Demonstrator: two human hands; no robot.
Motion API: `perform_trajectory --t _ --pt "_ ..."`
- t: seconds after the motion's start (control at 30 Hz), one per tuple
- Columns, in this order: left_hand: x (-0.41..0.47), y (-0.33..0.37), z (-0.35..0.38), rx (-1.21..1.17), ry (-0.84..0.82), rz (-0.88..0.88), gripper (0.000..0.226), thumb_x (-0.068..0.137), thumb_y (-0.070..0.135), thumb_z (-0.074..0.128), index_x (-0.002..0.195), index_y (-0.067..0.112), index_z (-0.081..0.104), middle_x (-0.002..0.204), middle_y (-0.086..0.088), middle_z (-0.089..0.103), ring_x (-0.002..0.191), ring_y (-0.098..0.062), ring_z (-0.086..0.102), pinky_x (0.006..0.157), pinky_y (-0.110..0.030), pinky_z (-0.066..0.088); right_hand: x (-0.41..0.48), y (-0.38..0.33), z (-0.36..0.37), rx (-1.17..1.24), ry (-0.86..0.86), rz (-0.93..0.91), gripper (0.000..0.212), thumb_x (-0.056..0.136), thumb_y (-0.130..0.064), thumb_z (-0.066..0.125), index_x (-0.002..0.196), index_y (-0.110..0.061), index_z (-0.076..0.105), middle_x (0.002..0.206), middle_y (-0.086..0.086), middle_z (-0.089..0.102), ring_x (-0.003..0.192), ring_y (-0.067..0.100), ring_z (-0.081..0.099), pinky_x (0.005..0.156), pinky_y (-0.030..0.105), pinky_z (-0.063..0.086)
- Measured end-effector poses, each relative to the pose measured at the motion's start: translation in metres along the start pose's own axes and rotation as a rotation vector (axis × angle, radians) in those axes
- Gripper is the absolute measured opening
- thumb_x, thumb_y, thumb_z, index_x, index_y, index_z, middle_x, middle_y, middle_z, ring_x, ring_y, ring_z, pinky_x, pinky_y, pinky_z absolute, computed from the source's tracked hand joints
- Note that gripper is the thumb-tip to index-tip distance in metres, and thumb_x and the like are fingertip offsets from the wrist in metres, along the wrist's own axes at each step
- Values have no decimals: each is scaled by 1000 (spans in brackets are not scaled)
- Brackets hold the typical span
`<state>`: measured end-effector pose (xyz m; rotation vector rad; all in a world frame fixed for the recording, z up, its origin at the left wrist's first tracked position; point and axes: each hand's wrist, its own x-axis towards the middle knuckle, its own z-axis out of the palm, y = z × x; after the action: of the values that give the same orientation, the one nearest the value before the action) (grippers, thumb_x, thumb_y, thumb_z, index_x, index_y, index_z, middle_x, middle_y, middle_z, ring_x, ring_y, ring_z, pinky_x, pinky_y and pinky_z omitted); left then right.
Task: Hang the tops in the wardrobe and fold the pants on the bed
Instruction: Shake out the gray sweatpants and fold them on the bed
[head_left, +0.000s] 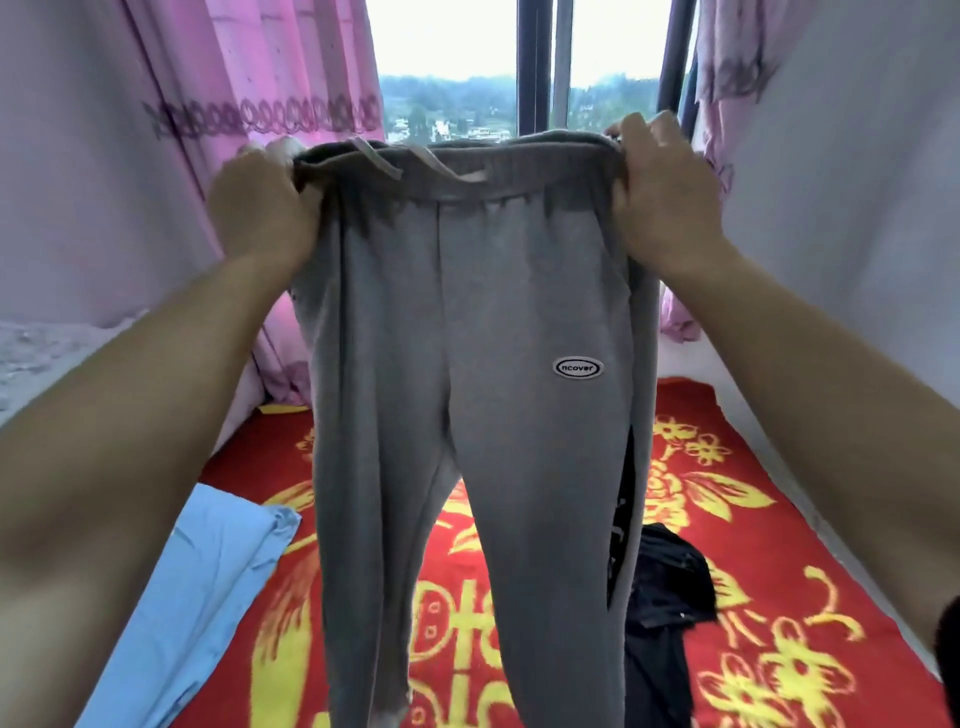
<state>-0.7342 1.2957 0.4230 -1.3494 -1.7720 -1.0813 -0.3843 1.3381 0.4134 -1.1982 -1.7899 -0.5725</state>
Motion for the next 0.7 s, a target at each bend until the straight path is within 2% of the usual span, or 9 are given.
perform_trajectory --t 0.1,0.17,0.23,0.33,0.43,0.5,0.6,0.7 --pt "7 -38 -8 -5 -87 10 45 82 50 60 93 7 66 96 -21 62 81 -39 58 62 -42 40 -7 -32 6 -33 -28 -4 30 99 -22 39 124 -12 51 119 21 50 95 46 57 75 50 46" --pt "9 -54 -12 -3 -131 14 52 78 58 64 88 8 67 88 -18 62 74 -34 54 57 -38 33 -13 -48 12 -71 -41 21 29 101 -24 40 122 -9 53 124 21 49 97 47 58 77 51 46" --pt "8 -63 -16 -30 -149 9 57 73 65 68 80 9 63 79 -13 56 68 -29 48 55 -35 29 -15 -59 16 -98 -70 43 30 102 -25 41 121 -6 54 126 21 49 98 47 59 79 54 47" --pt "8 -84 -20 -197 -249 -29 58 64 66 77 70 13 54 75 -6 54 68 -24 49 57 -34 34 -14 -72 21 -68 -112 54 32 102 -25 42 128 -7 48 117 23 59 96 47 61 78 53 49" --pt "10 -99 -21 -480 -512 -132 55 52 51 92 64 17 50 68 0 54 63 -16 49 54 -29 42 -12 -77 23 -72 -191 42 36 98 -19 45 133 -9 41 100 27 65 90 49 62 74 51 48" --pt "13 -99 -22 -553 -722 -160 53 48 45 94 73 17 55 73 2 57 64 -13 52 49 -27 44 -8 -81 24 -69 -270 70 31 95 -16 46 125 -10 46 92 22 61 90 47 62 73 46 46" --pt "21 -96 -21 -427 -1037 -95 57 53 45 91 99 23 68 94 2 69 81 -15 63 56 -29 51 8 -76 19 17 -451 159 23 91 -19 52 112 -14 60 92 16 61 88 37 60 74 37 46" --pt "25 -92 -11 -319 -1311 -75 52 61 42 87 109 29 72 102 4 75 96 -18 68 75 -36 57 24 -59 16 248 -723 298 5 92 -18 64 95 -21 65 83 10 62 63 25 57 55 30 50"
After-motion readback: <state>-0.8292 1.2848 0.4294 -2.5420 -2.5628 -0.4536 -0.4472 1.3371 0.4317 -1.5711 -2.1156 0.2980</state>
